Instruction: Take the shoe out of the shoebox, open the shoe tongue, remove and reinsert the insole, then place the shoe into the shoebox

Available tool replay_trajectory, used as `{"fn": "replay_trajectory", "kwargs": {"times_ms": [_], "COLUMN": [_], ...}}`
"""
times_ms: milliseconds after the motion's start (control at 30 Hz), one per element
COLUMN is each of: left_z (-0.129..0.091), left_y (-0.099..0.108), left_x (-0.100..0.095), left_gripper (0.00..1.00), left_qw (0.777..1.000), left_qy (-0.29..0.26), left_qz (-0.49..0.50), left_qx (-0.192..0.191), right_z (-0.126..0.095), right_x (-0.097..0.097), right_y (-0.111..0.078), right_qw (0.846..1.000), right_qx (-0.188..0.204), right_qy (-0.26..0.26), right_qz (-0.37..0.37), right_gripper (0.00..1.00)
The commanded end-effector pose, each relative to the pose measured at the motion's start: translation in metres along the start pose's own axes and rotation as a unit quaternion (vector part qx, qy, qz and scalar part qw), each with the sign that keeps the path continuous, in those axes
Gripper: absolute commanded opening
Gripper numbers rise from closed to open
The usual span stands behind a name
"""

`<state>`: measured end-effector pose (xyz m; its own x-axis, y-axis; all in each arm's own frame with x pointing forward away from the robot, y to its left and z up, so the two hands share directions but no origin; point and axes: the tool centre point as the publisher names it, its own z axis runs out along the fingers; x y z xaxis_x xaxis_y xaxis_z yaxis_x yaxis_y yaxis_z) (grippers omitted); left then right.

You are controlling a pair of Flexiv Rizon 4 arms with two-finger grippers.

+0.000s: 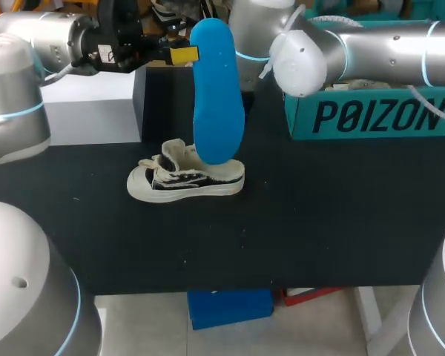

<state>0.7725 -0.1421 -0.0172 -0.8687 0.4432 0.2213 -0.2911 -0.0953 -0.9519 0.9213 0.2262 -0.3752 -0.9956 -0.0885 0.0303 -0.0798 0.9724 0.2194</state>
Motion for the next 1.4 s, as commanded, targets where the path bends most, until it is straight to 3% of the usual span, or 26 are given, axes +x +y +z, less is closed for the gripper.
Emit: {"fn": "replay_trajectory", "kwargs": {"times_ms": [33, 567, 767, 867, 900, 933, 967, 1400], "left_z": [0.000, 0.000, 0.000, 0.000, 0.000, 0.000, 0.000, 0.000], "left_y": [0.001, 0.001, 0.001, 0.001, 0.001, 0.001, 0.001, 0.001], "left_x": [0.000, 0.000, 0.000, 0.000, 0.000, 0.000, 0.000, 0.000], "left_gripper": [0.00, 0.00, 0.00, 0.00, 0.00, 0.00, 0.00, 0.00], "left_qw": [1.000, 1.000, 1.000, 1.000, 1.000, 1.000, 1.000, 1.000], "left_qy": [-0.001, -0.001, -0.001, -0.001, -0.001, -0.001, -0.001, -0.001], "left_qz": [0.001, 0.001, 0.001, 0.001, 0.001, 0.001, 0.001, 0.001], "left_qx": [0.000, 0.000, 0.000, 0.000, 0.000, 0.000, 0.000, 0.000], "right_z": [0.008, 0.026, 0.036, 0.043, 0.046, 0.049, 0.051, 0.051], "right_x": [-0.007, -0.011, -0.012, -0.013, -0.013, -0.013, -0.013, -0.013], "right_y": [0.011, 0.046, 0.052, 0.051, 0.050, 0.048, 0.047, 0.047], "right_qw": [0.999, 0.998, 0.998, 0.997, 0.996, 0.996, 0.996, 0.996], "right_qx": [0.044, 0.050, 0.047, 0.065, 0.073, 0.083, 0.083, 0.083], "right_qy": [0.009, 0.028, 0.036, 0.038, 0.037, 0.040, 0.041, 0.041], "right_qz": [-0.003, -0.007, -0.011, -0.016, -0.016, -0.016, -0.016, -0.016], "right_gripper": [1.00, 1.00, 1.00, 1.00, 0.85, 0.35, 0.00, 0.00]}}
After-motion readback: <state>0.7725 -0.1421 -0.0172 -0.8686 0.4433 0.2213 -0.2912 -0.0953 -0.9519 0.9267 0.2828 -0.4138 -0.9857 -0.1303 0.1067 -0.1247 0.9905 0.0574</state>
